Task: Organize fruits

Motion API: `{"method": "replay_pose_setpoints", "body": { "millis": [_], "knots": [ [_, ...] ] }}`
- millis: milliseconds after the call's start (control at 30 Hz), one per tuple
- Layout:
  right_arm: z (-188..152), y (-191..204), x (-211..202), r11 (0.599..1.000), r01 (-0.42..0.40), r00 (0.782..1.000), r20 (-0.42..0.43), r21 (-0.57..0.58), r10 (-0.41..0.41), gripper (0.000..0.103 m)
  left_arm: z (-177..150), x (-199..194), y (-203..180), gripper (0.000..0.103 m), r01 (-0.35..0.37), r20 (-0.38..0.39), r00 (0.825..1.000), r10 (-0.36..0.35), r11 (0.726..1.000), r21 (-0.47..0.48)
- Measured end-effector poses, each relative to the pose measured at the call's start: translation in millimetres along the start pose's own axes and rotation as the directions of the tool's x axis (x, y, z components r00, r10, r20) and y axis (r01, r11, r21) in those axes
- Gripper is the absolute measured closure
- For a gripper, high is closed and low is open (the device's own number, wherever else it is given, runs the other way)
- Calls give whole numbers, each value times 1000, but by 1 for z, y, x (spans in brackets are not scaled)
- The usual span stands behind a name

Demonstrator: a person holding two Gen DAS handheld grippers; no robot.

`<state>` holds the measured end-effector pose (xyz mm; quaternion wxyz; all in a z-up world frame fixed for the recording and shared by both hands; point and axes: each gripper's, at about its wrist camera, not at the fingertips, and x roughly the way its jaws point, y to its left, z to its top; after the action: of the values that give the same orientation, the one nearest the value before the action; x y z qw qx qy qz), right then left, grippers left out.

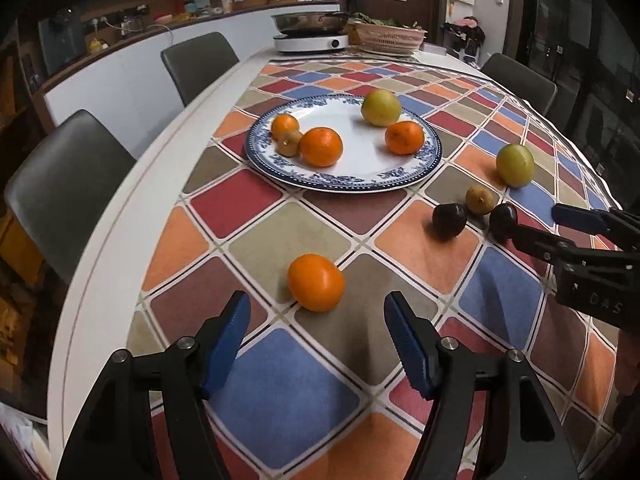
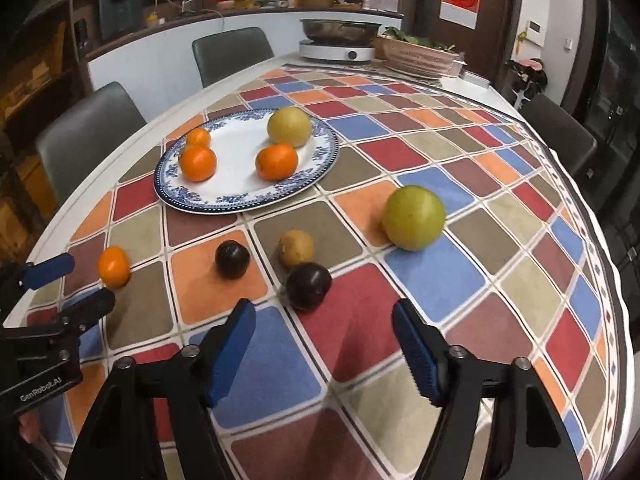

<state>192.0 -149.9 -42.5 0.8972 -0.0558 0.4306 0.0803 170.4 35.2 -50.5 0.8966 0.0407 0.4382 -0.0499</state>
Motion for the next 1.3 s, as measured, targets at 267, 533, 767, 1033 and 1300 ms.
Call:
{"method": "replay_pose_setpoints", "body": {
  "millis": [267, 533, 767, 1033, 1300],
  "knots": [
    [7, 3, 20, 999, -36, 998, -44, -9, 36, 54, 5, 16, 2, 61, 49, -30, 998, -50, 999, -24],
    [12, 6, 31, 998, -56, 996, -71, -18, 54, 61, 9, 26, 3, 69, 50, -60, 997, -52, 998, -35],
    [13, 5, 34, 998, -56, 995, -78, -20, 55, 72, 10, 28, 3, 71, 46, -66, 997, -49, 998, -40],
    [12, -1, 26, 998, -64, 996, -60, 6, 64, 73, 15, 12, -5, 71, 45, -33, 998, -46, 999, -26],
    [23, 1, -7, 993, -117, 993, 17, -30, 118, 73, 30, -17, -13, 71, 70, 52, 996, -71, 997, 14]
  ]
}}
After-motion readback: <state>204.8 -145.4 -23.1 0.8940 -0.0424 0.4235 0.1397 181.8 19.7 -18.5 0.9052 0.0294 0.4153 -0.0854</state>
